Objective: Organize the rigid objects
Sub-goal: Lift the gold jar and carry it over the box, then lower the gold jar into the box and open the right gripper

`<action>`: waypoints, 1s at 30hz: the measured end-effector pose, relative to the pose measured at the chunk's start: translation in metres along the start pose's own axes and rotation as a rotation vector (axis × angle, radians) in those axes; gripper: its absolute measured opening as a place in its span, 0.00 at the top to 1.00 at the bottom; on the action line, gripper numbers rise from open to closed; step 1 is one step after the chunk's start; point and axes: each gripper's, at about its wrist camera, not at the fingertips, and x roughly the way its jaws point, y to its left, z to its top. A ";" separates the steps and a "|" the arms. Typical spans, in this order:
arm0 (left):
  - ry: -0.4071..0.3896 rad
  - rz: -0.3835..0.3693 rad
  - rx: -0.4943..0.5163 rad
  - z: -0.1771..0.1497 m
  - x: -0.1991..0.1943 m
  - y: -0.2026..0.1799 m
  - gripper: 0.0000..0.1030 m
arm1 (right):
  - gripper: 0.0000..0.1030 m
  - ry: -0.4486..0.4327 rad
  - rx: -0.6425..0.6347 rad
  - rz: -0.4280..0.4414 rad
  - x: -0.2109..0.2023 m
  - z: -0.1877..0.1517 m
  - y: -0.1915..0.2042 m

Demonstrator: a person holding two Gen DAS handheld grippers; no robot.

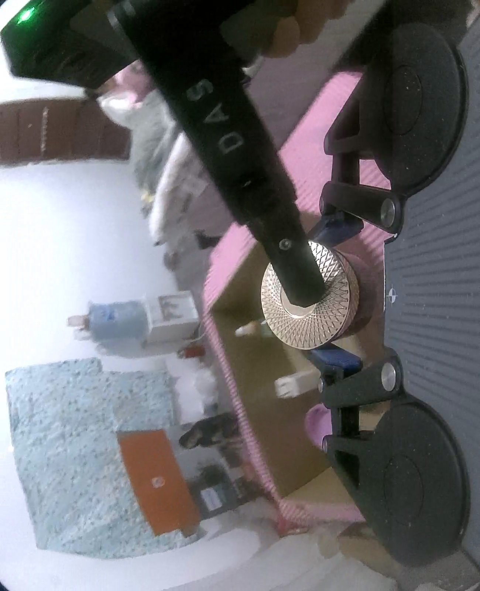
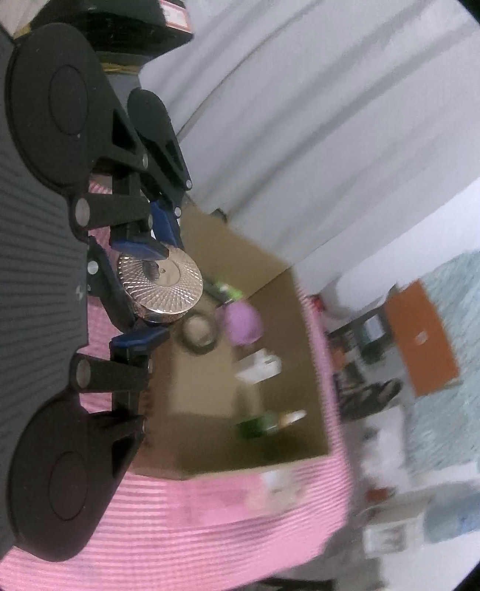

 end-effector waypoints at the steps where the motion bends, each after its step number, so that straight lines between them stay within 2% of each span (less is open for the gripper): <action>1: -0.005 0.007 -0.008 0.007 0.001 0.004 0.46 | 0.58 -0.007 -0.014 0.004 0.000 0.008 0.003; 5: 0.034 0.022 -0.068 0.027 0.018 0.022 0.46 | 0.58 0.005 -0.041 0.021 0.014 0.039 0.004; 9: 0.125 -0.007 -0.174 0.033 0.052 0.044 0.46 | 0.58 0.092 -0.017 0.015 0.044 0.063 -0.011; 12: 0.191 -0.025 -0.244 0.024 0.078 0.053 0.46 | 0.58 0.176 0.004 -0.004 0.071 0.072 -0.027; 17: 0.270 -0.039 -0.343 0.007 0.103 0.061 0.46 | 0.58 0.293 0.014 -0.030 0.106 0.069 -0.047; 30: 0.403 -0.057 -0.435 -0.008 0.146 0.057 0.46 | 0.58 0.438 0.013 -0.066 0.156 0.067 -0.082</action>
